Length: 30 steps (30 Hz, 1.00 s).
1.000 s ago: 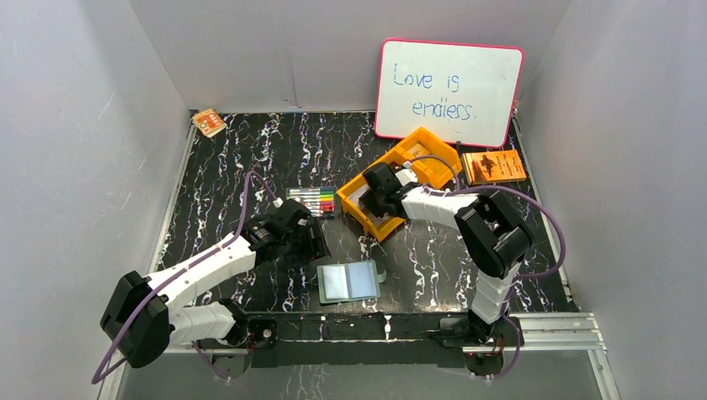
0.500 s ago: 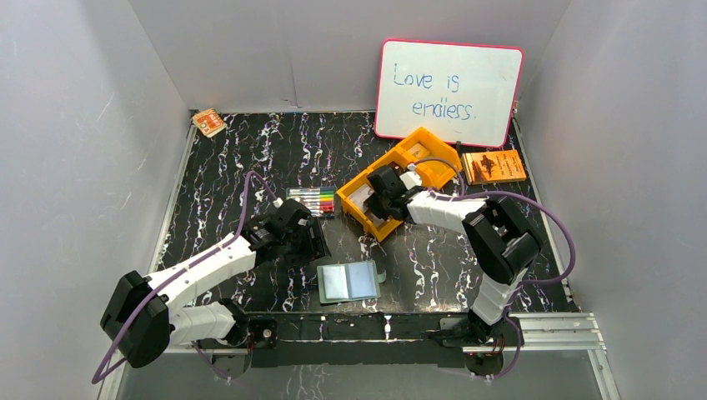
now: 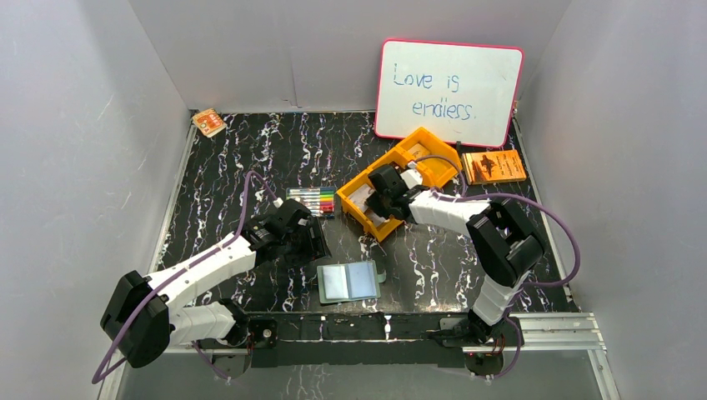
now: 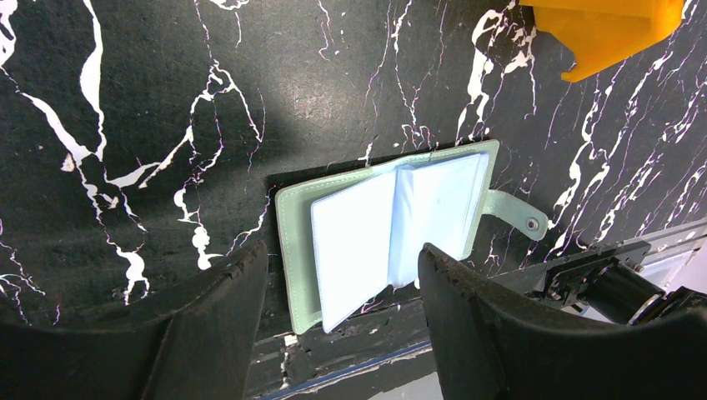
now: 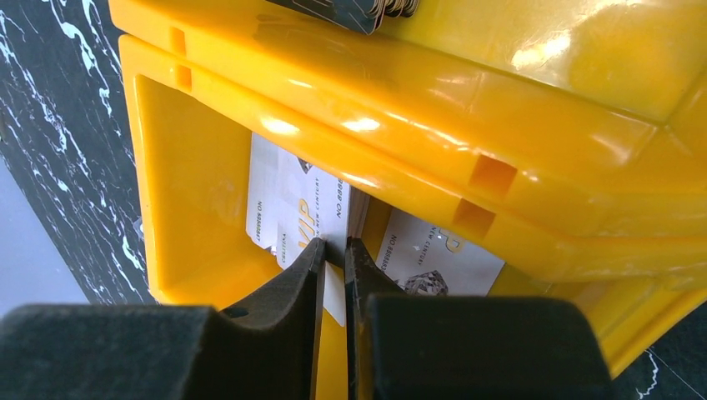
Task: Put the credit cards into the card holder
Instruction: Pick up the credit card from the storage box.
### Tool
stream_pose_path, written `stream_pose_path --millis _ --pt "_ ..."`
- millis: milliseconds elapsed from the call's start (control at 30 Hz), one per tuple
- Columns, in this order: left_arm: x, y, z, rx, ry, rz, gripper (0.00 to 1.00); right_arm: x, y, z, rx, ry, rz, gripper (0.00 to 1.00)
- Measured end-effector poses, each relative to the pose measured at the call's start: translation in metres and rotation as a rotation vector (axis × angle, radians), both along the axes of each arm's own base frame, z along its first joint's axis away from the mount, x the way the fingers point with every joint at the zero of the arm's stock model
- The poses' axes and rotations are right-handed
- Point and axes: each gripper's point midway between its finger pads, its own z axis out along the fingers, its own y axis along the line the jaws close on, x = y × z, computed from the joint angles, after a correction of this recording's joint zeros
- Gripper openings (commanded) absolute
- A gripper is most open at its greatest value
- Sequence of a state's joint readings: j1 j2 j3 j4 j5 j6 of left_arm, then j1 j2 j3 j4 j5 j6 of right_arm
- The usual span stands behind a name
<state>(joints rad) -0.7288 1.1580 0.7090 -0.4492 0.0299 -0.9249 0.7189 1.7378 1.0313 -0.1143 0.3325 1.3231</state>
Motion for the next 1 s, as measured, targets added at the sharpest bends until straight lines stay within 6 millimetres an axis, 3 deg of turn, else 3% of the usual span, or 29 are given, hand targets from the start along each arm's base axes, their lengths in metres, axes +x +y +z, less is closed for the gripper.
stream_pose_path --millis 1000 --pt "0.000 0.000 -0.004 0.010 0.011 0.000 0.64 0.006 -0.002 0.028 -0.011 -0.051 0.023 0.00"
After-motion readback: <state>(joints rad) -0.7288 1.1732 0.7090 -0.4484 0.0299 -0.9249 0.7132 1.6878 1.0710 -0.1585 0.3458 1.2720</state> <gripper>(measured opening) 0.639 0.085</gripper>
